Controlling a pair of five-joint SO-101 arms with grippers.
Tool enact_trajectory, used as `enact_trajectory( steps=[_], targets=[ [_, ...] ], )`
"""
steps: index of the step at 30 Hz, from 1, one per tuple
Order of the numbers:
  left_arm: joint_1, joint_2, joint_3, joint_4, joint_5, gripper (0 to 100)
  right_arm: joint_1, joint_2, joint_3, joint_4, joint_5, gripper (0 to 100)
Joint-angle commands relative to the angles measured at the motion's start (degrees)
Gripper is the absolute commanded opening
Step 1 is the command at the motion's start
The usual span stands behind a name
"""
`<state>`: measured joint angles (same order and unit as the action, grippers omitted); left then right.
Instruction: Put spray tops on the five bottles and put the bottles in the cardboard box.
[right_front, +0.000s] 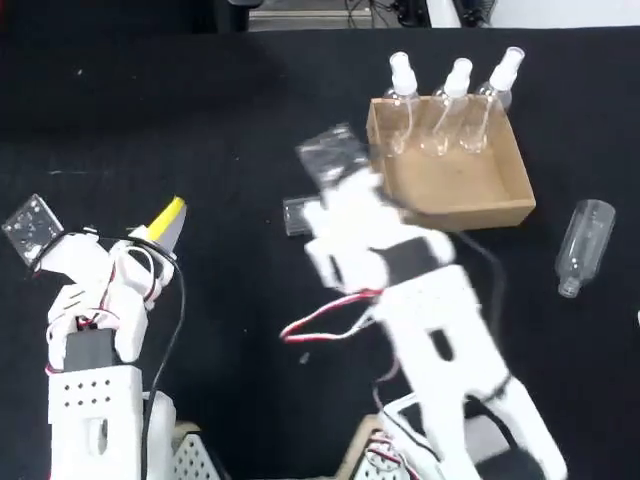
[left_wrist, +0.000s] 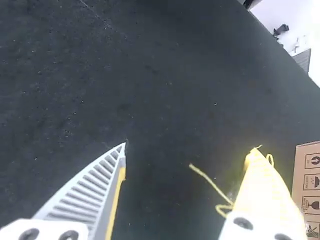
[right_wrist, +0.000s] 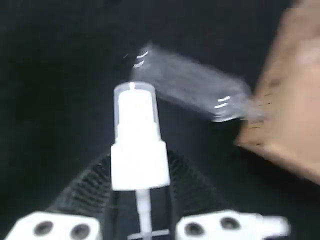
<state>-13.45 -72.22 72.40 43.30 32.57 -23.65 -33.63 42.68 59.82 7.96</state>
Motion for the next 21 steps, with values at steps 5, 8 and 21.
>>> enact_trajectory(
  steps=[5,8,21],
  targets=[
    [-0.57,-0.97,-3.03,0.18,0.7,35,-11.08,5.05,-1.63,-2.99,-3.25,26.5],
    [-0.57,-0.97,-3.03,0.18,0.62,35,-11.16,2.95,-4.7,0.7,-3.25,28.5],
    [-0.57,-0.97,-2.95,0.09,0.53,35,30.24,-8.92,-18.95,28.57,36.66,24.0]
  ],
)
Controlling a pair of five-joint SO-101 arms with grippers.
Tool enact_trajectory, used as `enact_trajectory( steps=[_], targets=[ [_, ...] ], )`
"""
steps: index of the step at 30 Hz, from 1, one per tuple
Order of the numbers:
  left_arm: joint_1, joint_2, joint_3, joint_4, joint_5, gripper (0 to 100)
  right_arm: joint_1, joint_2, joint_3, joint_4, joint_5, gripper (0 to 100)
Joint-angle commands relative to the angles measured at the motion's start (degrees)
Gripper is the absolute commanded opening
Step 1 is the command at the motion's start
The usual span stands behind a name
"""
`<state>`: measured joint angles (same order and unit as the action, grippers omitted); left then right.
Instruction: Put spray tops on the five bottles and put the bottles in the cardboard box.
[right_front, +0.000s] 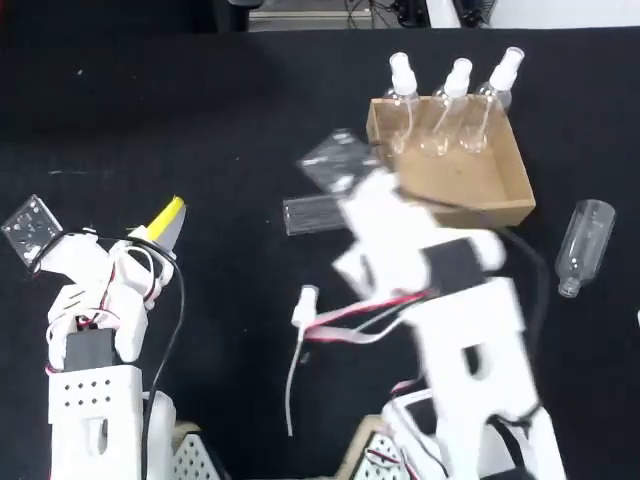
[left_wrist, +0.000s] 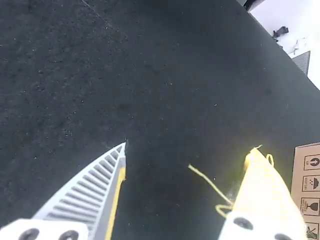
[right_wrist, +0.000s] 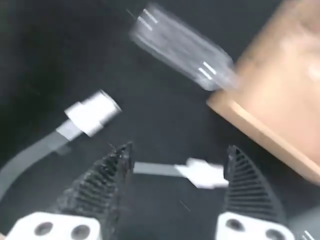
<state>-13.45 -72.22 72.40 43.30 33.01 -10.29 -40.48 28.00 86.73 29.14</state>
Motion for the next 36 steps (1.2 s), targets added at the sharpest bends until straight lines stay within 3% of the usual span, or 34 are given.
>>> enact_trajectory(
  steps=[1,6,12,23,36],
  targets=[
    [-0.57,-0.97,-2.95,0.09,0.09,35,22.07,-1.89,-4.44,1.58,20.48,24.0],
    [-0.57,-0.97,-2.95,-0.09,0.0,35,41.32,0.48,-4.53,-0.35,41.14,24.0],
    [-0.57,-0.97,-2.95,-0.09,0.0,35,52.57,9.27,-4.44,-14.15,43.96,24.0],
    [-0.57,-0.97,-2.95,0.0,0.0,35,61.45,29.14,-4.53,-44.4,43.96,24.0],
    [-0.57,-0.97,-2.95,0.0,0.0,35,62.95,44.97,-4.53,-63.65,43.96,24.0]
  ],
)
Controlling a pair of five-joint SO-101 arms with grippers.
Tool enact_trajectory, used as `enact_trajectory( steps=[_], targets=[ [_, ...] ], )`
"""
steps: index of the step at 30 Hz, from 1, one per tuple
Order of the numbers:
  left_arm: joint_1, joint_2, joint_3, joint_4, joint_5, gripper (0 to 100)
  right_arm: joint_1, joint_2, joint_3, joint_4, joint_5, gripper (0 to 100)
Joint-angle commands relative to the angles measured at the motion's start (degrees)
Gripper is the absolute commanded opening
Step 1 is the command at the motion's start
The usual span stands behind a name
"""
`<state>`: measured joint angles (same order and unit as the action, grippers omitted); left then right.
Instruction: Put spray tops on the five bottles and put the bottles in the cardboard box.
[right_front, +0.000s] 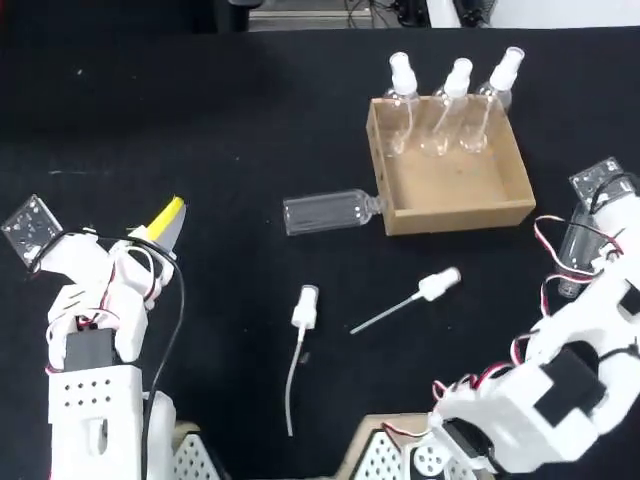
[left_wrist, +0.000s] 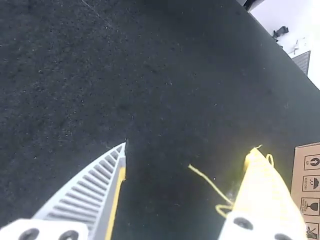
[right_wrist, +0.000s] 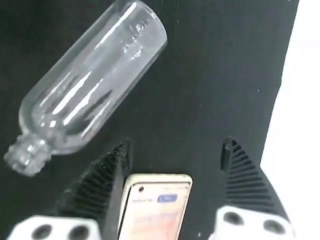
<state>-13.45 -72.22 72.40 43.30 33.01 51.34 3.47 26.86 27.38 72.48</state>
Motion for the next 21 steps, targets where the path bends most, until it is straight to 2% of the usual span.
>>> enact_trajectory(
  steps=[1,8,13,18,21],
  targets=[
    [-0.57,-0.97,-2.95,0.0,0.0,35,1.23,1.98,-3.38,-4.92,0.62,24.0],
    [-0.48,-0.97,-2.95,0.0,0.0,35,-0.35,3.38,-2.33,-2.9,0.7,24.1],
    [-0.48,-0.97,-2.95,-0.26,0.0,35,-4.13,1.45,-2.24,4.84,0.35,24.1],
    [-0.48,-0.97,-2.95,0.09,0.0,35,-7.56,1.45,-2.15,4.92,0.62,24.3],
    [-0.48,-0.97,-2.95,0.09,0.0,35,-7.74,0.75,-4.09,5.27,1.49,32.3]
  ],
)
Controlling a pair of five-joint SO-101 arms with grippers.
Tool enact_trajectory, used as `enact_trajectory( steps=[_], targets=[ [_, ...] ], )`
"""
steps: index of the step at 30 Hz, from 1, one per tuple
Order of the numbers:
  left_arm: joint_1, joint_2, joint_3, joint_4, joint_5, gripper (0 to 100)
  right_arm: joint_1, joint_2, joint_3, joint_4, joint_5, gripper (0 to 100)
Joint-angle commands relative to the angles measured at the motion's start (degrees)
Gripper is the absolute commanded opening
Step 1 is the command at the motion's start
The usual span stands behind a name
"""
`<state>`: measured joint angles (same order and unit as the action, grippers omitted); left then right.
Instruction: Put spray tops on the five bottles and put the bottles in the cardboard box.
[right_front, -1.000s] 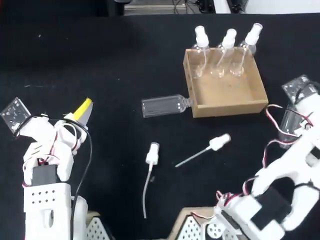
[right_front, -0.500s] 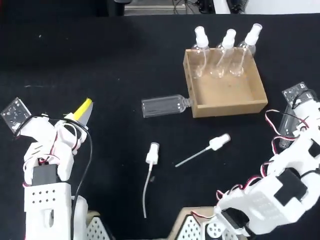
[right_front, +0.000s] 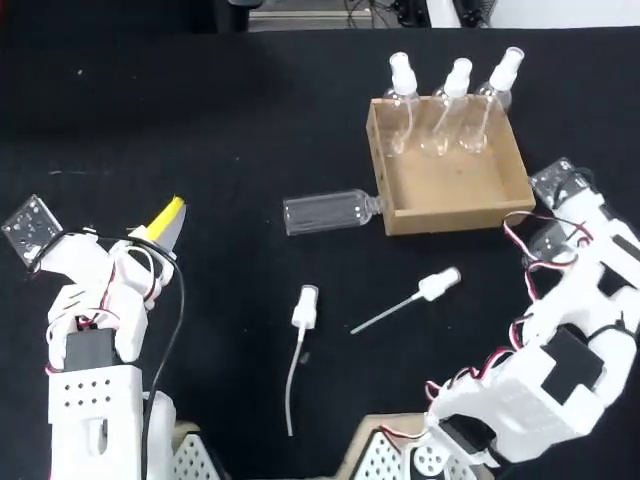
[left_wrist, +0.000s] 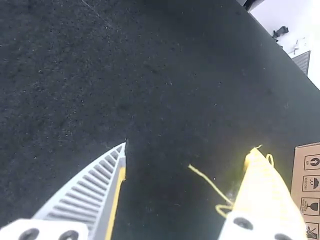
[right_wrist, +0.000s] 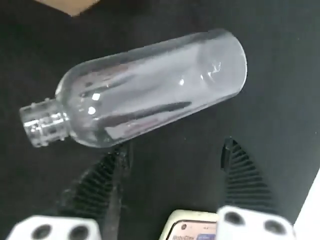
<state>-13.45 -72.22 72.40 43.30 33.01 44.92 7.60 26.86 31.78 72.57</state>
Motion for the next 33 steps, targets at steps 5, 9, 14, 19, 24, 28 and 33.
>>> enact_trajectory(
  steps=[5,9,14,19,24,28,33],
  targets=[
    [-0.48,-0.97,-2.95,0.09,0.0,35,-1.85,-3.65,-5.58,0.88,6.15,46.2],
    [-0.57,-0.97,-2.95,0.09,-0.09,35,-3.87,-3.21,-5.05,0.97,15.38,43.6],
    [-0.66,-0.97,-2.95,-0.18,-0.09,35,-5.71,-3.3,-2.42,0.97,24.18,42.7],
    [-0.66,-0.97,-2.95,-0.18,-0.09,35,-6.77,-3.21,0.04,0.7,30.95,42.7],
    [-0.66,-0.97,-2.95,0.0,-0.09,35,-7.21,-3.21,4.09,0.53,36.92,42.6],
    [-0.57,-0.97,-2.95,0.0,-0.09,35,-6.86,-3.3,5.23,0.79,37.27,40.3],
    [-0.57,-0.97,-2.95,0.0,-0.09,35,-3.78,-3.74,5.05,0.88,37.27,21.4]
  ],
)
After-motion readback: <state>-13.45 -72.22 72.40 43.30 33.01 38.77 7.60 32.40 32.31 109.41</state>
